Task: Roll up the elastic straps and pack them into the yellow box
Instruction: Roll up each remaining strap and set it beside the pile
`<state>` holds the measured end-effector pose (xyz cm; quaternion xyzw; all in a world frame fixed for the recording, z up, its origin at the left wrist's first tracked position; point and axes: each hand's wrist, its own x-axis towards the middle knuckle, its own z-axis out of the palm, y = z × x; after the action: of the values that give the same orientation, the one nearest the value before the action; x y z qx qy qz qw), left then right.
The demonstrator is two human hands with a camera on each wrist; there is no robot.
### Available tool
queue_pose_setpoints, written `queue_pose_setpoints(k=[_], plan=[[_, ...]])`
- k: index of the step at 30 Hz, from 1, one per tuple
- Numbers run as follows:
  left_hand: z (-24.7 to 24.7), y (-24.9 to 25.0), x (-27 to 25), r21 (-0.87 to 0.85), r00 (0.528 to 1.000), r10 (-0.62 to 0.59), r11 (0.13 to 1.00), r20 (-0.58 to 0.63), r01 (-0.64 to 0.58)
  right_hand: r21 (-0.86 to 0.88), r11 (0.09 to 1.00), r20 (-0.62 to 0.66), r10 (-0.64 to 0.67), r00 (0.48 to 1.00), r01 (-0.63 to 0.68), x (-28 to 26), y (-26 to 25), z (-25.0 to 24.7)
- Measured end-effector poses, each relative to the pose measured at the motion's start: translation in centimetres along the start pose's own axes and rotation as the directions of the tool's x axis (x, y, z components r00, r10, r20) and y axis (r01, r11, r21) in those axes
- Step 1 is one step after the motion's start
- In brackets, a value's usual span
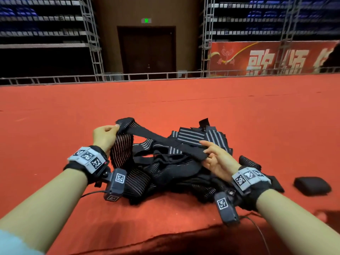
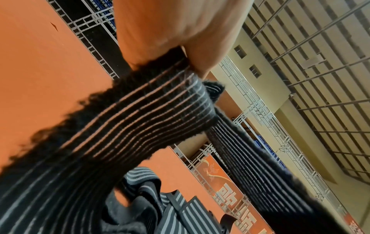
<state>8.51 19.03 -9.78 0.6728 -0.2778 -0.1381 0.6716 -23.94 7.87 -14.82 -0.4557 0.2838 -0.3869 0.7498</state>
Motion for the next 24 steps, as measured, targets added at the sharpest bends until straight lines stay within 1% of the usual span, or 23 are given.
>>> queue_pose_setpoints(k=[3,5,7,9,13,16,17,19,21,22,24], plan=[[0.6,-0.6,-0.4,0.026,1.0,0.001,1.0,0.02,-0.002,-0.155,0.983,0.092,0.117,0.989,-0.102,-1.4,-1.1,-0.5],[0.9,-0.4,-0.6,0.017,1.0,0.013,1.0,0.008,-0.013,-0.275,0.952,0.11,0.173,0.979,-0.138,-1.7,-1.1,-0.6],[1.0,-0.2,-0.9,0.019,0.999,0.036,0.999,0.001,-0.036,-0.344,0.927,0.111,0.198,0.974,-0.149,-1.8,-0.7,-0.7],[1.0,-0.1,-1.2,0.033,0.998,0.063,0.997,0.009,-0.063,-0.364,0.918,0.111,0.21,0.971,-0.157,-1.9,-0.1,-0.8],[0.8,0.1,-1.8,0.055,0.992,0.122,0.991,0.025,-0.123,-0.392,0.914,0.114,0.162,0.98,-0.106,-1.5,1.2,-0.6],[0.2,-0.1,-1.8,0.053,0.992,0.126,0.99,0.019,-0.127,-0.481,0.876,0.015,0.038,0.999,-0.026,-0.8,1.9,-0.7],[0.0,-0.2,-1.8,0.058,0.992,0.127,0.99,0.017,-0.128,-0.479,0.878,-0.008,0.009,1.0,-0.011,-0.7,2.0,-0.8],[-0.3,-0.5,-1.6,0.076,0.992,0.129,0.989,0.016,-0.13,-0.381,0.925,-0.009,0.012,1.0,-0.014,-0.5,2.1,-0.8],[-0.4,-0.8,-1.6,0.085,0.991,0.13,0.988,0.016,-0.131,-0.233,0.972,0.03,0.031,0.999,-0.024,-0.7,2.1,-1.0],[-0.4,-0.9,-1.6,0.088,0.992,0.127,0.988,0.011,-0.128,-0.187,0.982,0.049,0.024,0.998,-0.015,-0.8,2.1,-1.1],[-0.3,-1.1,-1.5,0.084,0.993,0.119,0.989,0.001,-0.118,-0.152,0.988,0.063,0.0,0.998,0.01,-0.9,1.8,-1.1]])
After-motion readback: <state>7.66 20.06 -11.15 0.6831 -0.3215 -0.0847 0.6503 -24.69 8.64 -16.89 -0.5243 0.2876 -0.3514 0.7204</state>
